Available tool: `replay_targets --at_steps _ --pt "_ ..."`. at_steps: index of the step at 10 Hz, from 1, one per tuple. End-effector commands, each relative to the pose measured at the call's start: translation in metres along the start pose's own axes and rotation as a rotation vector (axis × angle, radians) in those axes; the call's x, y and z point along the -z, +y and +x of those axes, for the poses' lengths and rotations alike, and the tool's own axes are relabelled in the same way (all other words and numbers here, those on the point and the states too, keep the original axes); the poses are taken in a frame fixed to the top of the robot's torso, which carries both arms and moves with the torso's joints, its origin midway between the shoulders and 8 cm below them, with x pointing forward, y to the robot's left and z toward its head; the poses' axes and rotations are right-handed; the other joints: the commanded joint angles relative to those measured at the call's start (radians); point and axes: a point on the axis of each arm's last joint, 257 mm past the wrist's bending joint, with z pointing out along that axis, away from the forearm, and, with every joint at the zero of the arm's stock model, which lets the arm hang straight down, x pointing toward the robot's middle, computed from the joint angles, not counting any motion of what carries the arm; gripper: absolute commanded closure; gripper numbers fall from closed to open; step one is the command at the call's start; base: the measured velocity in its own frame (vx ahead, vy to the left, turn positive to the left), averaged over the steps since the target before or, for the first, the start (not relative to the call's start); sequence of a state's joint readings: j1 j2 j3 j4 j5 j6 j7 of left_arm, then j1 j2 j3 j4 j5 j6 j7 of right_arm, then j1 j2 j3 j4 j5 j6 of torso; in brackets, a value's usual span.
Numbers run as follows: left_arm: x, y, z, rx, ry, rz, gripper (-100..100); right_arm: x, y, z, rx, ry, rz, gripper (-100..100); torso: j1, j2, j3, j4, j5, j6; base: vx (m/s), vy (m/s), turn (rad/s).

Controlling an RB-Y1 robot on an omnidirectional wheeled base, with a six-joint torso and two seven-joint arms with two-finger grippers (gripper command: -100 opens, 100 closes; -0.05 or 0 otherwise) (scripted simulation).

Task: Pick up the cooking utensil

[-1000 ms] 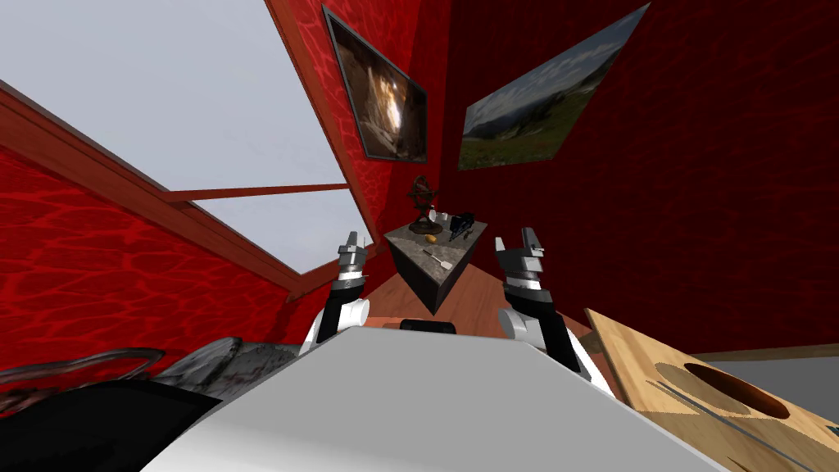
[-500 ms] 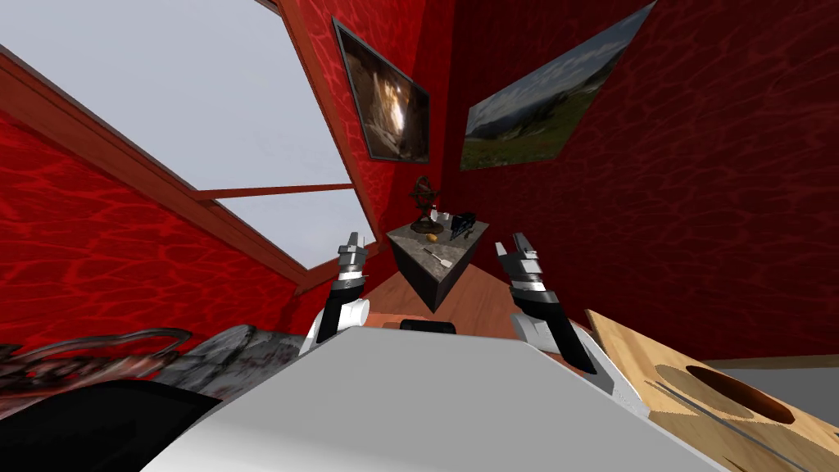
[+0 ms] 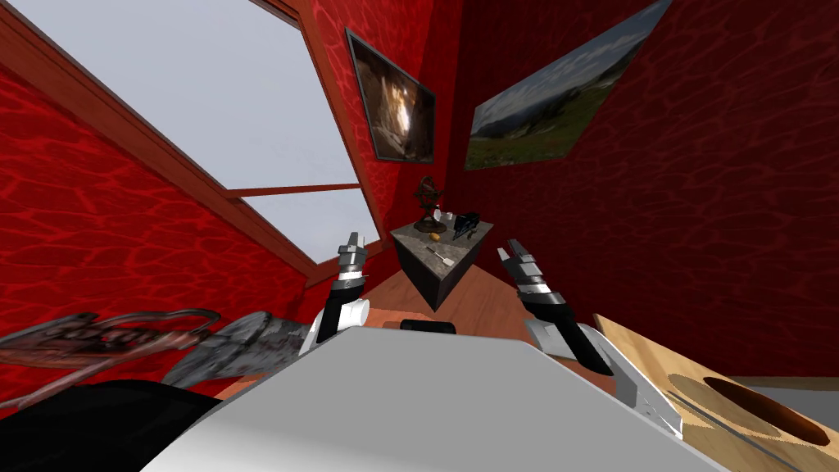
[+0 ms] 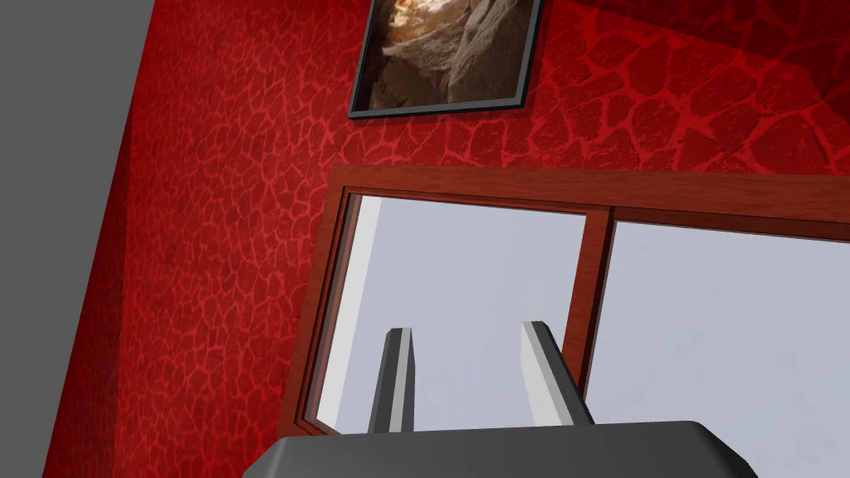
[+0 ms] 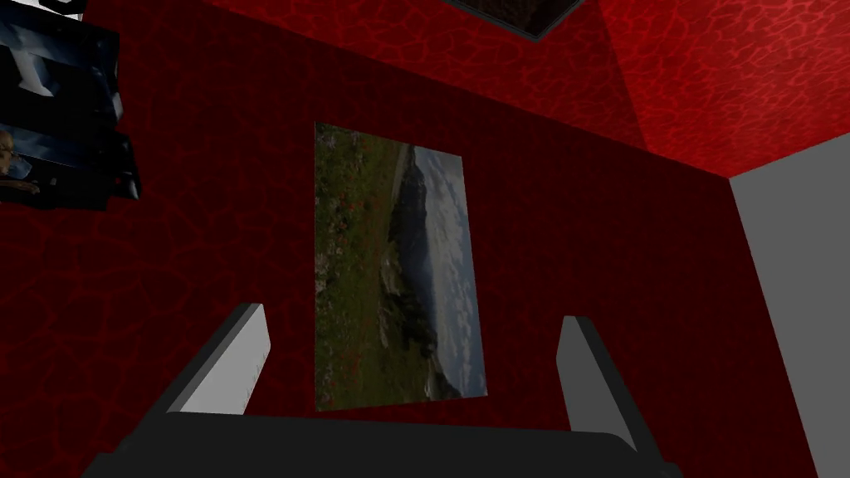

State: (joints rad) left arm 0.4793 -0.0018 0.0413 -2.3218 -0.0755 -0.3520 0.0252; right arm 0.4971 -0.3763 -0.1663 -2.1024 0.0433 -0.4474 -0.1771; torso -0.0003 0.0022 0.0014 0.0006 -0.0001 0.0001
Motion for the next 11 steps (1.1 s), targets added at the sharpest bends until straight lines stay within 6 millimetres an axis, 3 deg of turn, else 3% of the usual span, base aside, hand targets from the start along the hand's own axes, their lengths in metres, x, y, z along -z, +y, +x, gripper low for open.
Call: replay_targets --at_steps 1,2,5,6,9,10,11 --pt "0.000 0.000 0.000 0.000 0.000 0.000 0 0.004 -0.017 -0.004 0.049 0.036 0.040 -100 0.000 0.000 0.000 0.000 0.000 0.000 -0.031 0.011 0.089" --pt "0.000 0.000 0.000 0.000 0.000 0.000 0 0.004 -0.017 -0.004 0.056 0.046 0.039 -100 0.000 0.000 0.000 0.000 0.000 0.000 -0.019 0.009 0.051" --pt "0.000 0.000 0.000 0.000 0.000 0.000 0 0.015 -0.049 -0.011 0.140 0.114 0.113 -100 0.001 -0.001 -0.001 0.000 0.000 0.000 -0.019 0.015 0.100" --pt "0.000 0.000 0.000 0.000 0.000 0.000 0 0.014 -0.048 -0.011 0.147 0.123 0.113 -100 0.001 -0.001 -0.001 0.000 0.000 0.000 -0.013 0.012 0.051" --pt "0.000 0.000 0.000 0.000 0.000 0.000 0 0.028 -0.082 -0.020 0.229 0.197 0.191 -100 0.001 -0.002 -0.001 0.000 0.000 0.000 -0.011 0.023 0.107" --pt "0.000 0.000 0.000 0.000 0.000 0.000 0 0.027 -0.081 -0.020 0.240 0.211 0.190 -100 0.002 -0.002 -0.001 0.000 0.000 0.000 -0.006 0.024 0.065" --pt "0.000 0.000 0.000 0.000 0.000 0.000 0 0.036 -0.098 -0.024 0.271 0.241 0.230 -100 0.001 -0.002 -0.001 0.000 0.000 0.000 -0.001 0.044 0.123"
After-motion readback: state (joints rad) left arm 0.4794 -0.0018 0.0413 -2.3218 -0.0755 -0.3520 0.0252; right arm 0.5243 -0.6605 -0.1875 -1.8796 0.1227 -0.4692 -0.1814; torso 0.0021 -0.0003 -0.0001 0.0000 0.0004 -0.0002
